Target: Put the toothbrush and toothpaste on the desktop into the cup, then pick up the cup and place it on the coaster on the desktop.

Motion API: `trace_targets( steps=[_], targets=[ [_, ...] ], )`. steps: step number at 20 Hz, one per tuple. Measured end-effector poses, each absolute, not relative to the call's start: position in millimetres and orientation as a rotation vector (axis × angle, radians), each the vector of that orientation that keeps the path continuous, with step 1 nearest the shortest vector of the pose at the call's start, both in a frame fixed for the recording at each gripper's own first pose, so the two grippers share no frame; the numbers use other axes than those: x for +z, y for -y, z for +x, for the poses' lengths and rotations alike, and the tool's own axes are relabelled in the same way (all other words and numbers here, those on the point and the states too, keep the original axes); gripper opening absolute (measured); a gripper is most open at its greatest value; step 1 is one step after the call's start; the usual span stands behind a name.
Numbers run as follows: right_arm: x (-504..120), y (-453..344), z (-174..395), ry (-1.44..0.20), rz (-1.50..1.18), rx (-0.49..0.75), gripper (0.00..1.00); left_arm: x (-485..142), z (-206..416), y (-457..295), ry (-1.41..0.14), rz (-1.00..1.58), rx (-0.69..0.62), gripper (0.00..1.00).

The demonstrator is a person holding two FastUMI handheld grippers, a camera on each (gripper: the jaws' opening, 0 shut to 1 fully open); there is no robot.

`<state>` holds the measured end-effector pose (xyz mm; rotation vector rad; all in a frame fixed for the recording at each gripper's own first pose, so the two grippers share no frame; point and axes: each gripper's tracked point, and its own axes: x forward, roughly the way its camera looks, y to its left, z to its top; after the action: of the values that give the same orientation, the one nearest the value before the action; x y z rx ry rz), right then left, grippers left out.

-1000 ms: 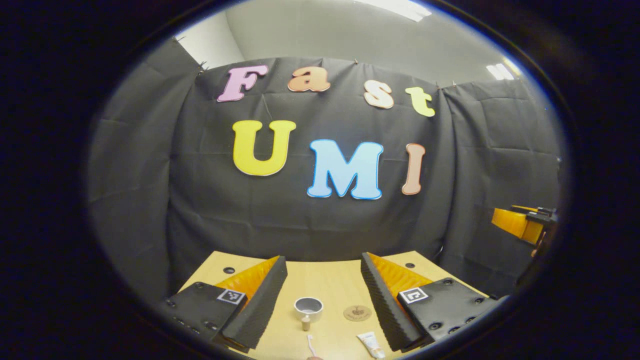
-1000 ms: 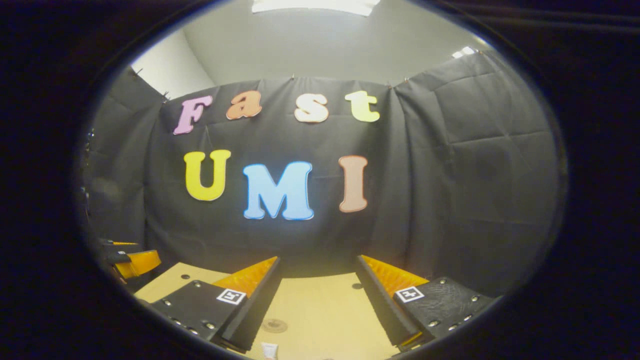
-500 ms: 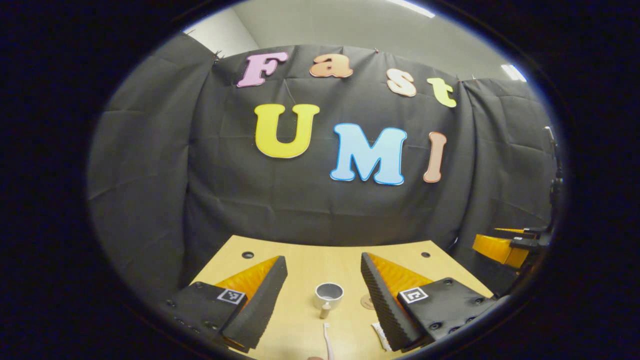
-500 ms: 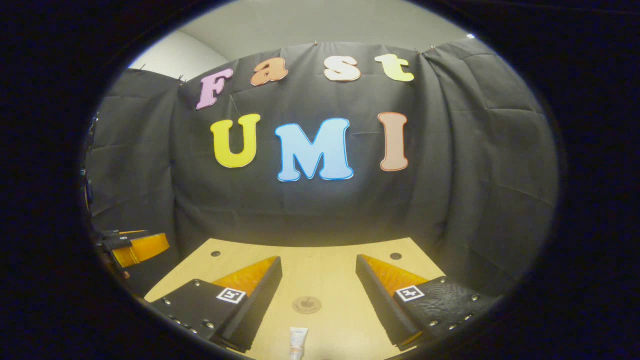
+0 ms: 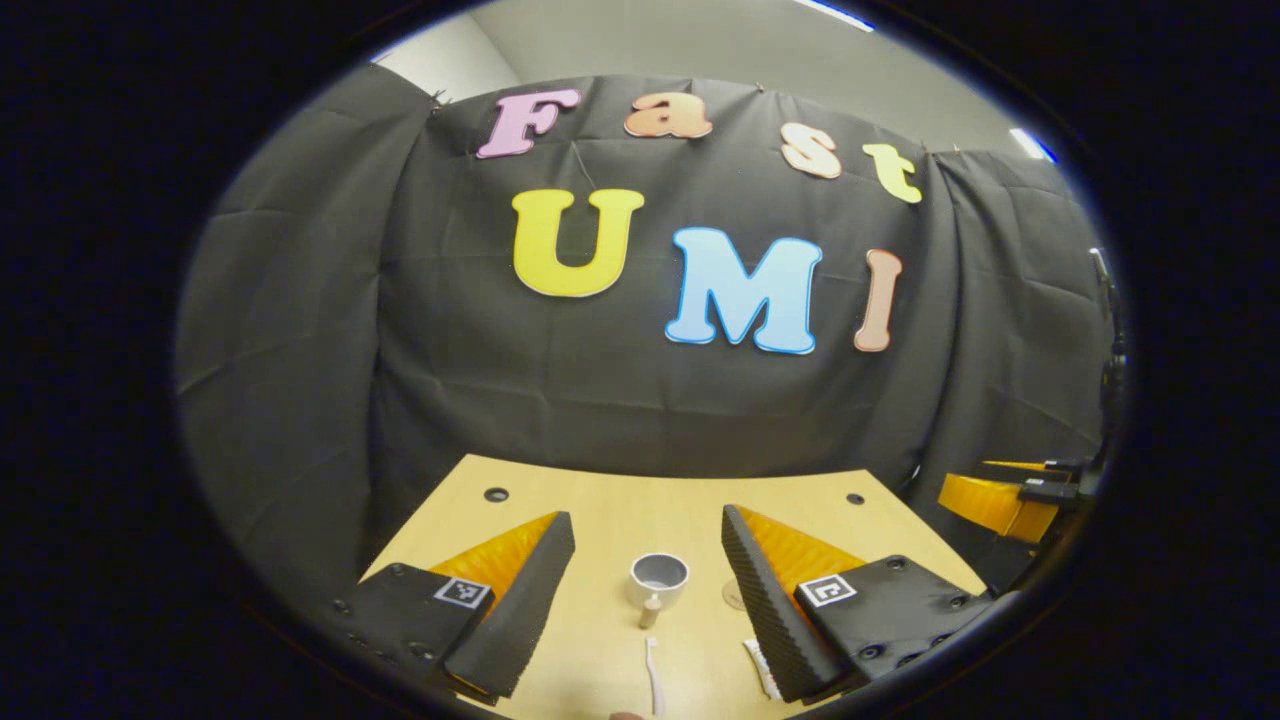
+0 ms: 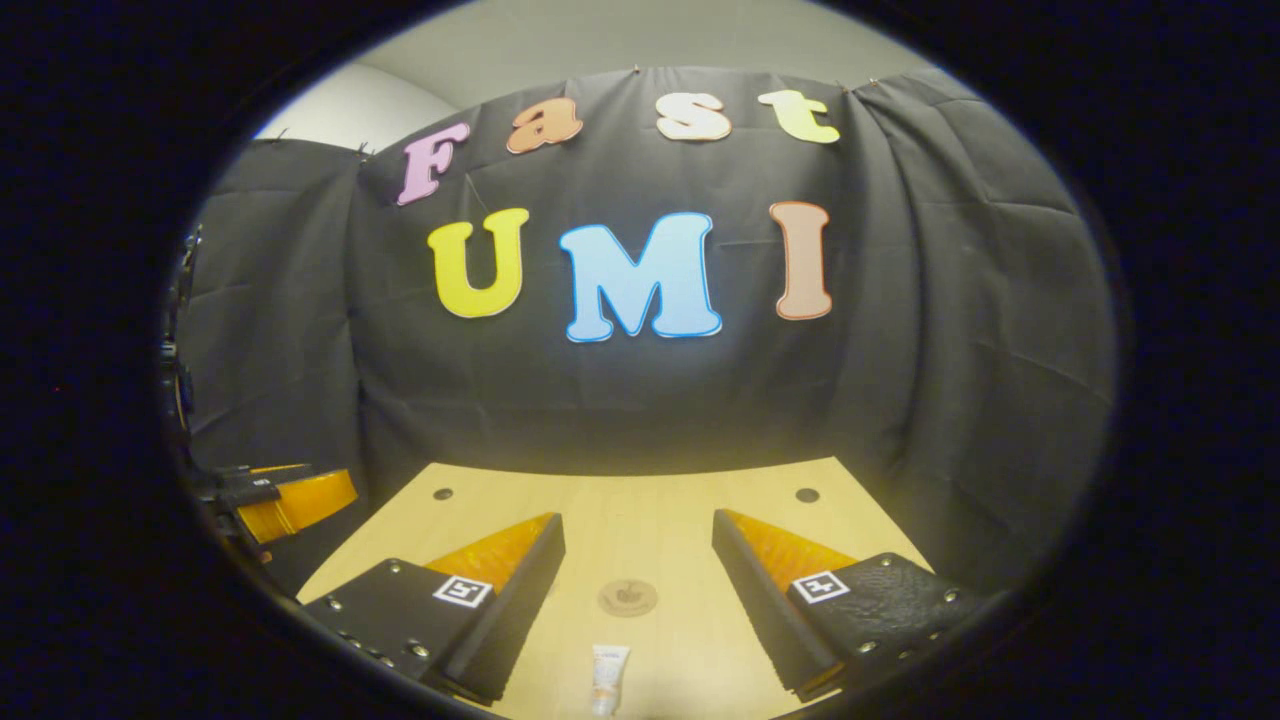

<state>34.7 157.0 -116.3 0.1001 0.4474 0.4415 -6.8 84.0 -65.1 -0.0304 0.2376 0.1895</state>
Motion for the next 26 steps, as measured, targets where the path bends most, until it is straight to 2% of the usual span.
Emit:
trace_targets(
  steps=[1,2,4,5,14,26],
  targets=[
    [-118,-158,34,-0.452,0.101,0.443,0.93,-72,-5,-84,-0.252,-0.03,0.187,0.99],
    [-119,-159,34,-0.459,0.101,0.445,0.93,-78,-3,-84,-0.265,-0.031,0.186,0.92],
    [-124,-161,32,-0.48,0.096,0.448,0.93,-89,-5,-83,-0.292,-0.034,0.184,0.99],
    [-128,-162,31,-0.494,0.092,0.448,0.93,-95,-5,-84,-0.303,-0.035,0.189,0.96],
    [-181,-176,19,-0.66,0.081,0.459,0.93,-174,0,-83,-0.465,-0.045,0.181,0.96],
    [-316,-194,-32,-1.058,-0.049,0.465,0.95,-330,-9,-88,-0.848,-0.145,0.163,0.96]
  ],
)
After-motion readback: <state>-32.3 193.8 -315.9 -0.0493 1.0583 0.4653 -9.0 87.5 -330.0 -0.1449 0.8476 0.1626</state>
